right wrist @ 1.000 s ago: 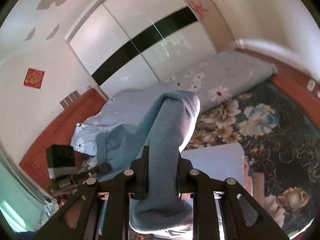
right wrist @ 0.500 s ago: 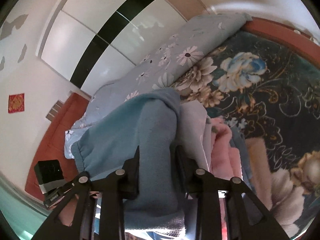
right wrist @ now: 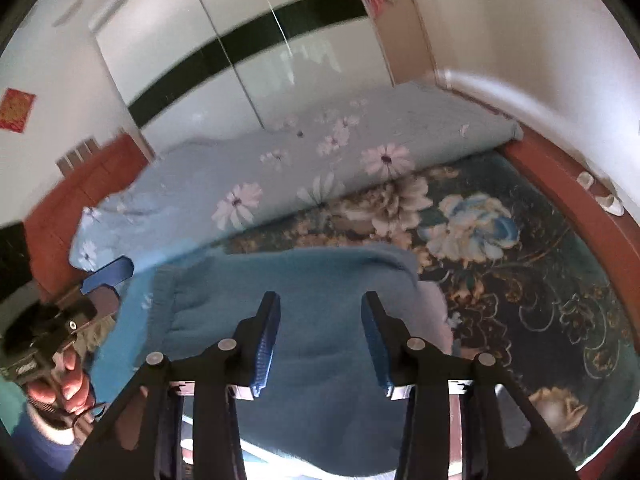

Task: Fold clothes
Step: 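Lift the folded garment with both grippers and carry it toward the clothes stack, then lower the folded garment onto the clothes stack and open both grippers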

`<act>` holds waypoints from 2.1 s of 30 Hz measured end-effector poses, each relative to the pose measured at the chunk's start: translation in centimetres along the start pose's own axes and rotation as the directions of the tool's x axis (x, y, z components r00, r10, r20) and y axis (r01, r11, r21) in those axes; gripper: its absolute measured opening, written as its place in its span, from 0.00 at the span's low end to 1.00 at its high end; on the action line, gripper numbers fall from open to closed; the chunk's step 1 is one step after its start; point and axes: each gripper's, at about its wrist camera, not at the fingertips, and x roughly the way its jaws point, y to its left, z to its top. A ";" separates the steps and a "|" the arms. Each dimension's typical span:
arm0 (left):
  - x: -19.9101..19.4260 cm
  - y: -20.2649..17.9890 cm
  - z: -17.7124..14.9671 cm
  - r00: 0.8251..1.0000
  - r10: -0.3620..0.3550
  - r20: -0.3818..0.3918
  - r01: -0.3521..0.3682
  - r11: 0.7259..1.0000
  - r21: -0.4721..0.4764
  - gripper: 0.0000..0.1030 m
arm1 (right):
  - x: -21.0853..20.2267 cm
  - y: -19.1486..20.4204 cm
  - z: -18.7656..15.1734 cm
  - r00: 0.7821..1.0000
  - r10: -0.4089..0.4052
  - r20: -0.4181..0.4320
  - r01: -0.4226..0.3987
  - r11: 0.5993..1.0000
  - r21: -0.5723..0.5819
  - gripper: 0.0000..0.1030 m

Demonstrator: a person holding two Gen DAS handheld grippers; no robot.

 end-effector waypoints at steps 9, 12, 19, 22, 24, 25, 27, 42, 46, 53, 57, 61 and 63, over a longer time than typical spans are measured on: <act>1.9 2.5 -3.4 0.997 -0.039 -0.069 0.033 0.996 -0.083 0.57 | 0.9 -0.5 -2.5 1.000 0.015 -0.024 -0.015 1.000 0.014 0.42; 1.3 1.7 -3.9 0.998 -0.023 -0.065 0.021 0.999 -0.035 0.57 | 0.6 0.1 -3.6 1.000 -0.003 -0.009 0.003 1.000 -0.004 0.42; 1.0 -0.6 -5.5 0.995 0.068 -0.071 -0.059 0.990 0.131 0.59 | -1.6 1.9 -6.4 0.997 -0.055 0.048 0.058 0.996 -0.063 0.43; 0.2 -0.4 -5.5 0.997 0.055 -0.062 -0.049 0.994 0.094 0.60 | -2.0 2.3 -6.9 0.996 -0.073 0.060 0.077 0.995 -0.057 0.43; -0.7 -0.3 -5.7 0.998 0.037 -0.057 -0.033 0.997 0.073 0.61 | -2.4 2.7 -7.2 0.994 -0.084 0.070 0.089 0.994 -0.061 0.43; -1.2 -0.2 -5.9 0.998 0.032 -0.049 -0.028 0.997 0.068 0.61 | -2.9 3.0 -7.5 0.993 -0.083 0.081 0.088 0.994 -0.064 0.43; -2.3 -0.1 -6.5 0.999 0.026 -0.027 -0.025 0.998 0.059 0.62 | -3.8 3.6 -8.6 0.992 -0.071 0.109 0.079 0.995 -0.064 0.43; -8.3 0.9 -12.1 0.990 0.129 0.052 -0.130 0.992 0.008 0.78 | -6.3 9.4 -17.1 0.968 -0.142 0.208 0.155 0.986 -0.052 0.43; -10.0 0.6 -13.8 0.985 0.144 0.092 -0.147 0.989 0.018 0.82 | -5.3 10.2 -17.9 0.969 -0.187 0.163 0.191 0.982 -0.006 0.43; -11.2 0.7 -16.2 0.985 0.151 0.079 -0.152 0.988 0.015 1.00 | -3.3 10.7 -19.0 0.965 -0.253 0.065 0.249 0.966 0.064 0.53; -12.0 0.8 -17.0 0.985 0.151 0.086 -0.153 0.988 0.016 1.00 | -3.2 12.4 -19.7 0.958 -0.281 0.065 0.280 0.960 0.016 0.62; -12.9 1.0 -17.5 0.985 0.142 0.092 -0.143 0.990 0.001 1.00 | -3.5 14.1 -19.6 0.949 -0.302 0.093 0.306 0.951 -0.037 0.77; -13.5 1.2 -17.7 0.985 0.142 0.097 -0.142 0.990 -0.007 1.00 | -3.6 14.7 -19.5 0.947 -0.304 0.101 0.309 0.950 -0.043 0.83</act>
